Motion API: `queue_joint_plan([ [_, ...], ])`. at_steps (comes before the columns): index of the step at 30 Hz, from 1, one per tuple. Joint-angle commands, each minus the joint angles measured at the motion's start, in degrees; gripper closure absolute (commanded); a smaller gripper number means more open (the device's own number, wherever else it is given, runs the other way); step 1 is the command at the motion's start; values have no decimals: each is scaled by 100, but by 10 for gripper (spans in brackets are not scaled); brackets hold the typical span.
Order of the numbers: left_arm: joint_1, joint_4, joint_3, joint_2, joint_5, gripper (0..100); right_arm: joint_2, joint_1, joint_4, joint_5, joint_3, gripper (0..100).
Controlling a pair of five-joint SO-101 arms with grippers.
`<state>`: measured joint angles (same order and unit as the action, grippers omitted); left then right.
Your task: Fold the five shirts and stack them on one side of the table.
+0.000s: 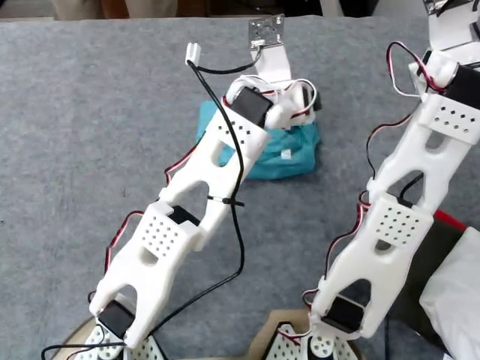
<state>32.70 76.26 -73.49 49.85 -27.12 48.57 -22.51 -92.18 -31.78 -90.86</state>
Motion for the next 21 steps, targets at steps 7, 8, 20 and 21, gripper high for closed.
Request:
queue_joint_plan([
  [7,-1424,800,-1160,-251,554,823,-40,163,-105,-132,-198,992],
  [8,-1662,949,-1204,-251,730,857,-40,330,-246,-220,-198,992],
  [20,-3569,2479,-668,-321,2233,981,48,3415,-985,62,910,993],
  [21,-3622,2479,-580,-382,2242,981,48,3662,-941,141,1015,993],
])
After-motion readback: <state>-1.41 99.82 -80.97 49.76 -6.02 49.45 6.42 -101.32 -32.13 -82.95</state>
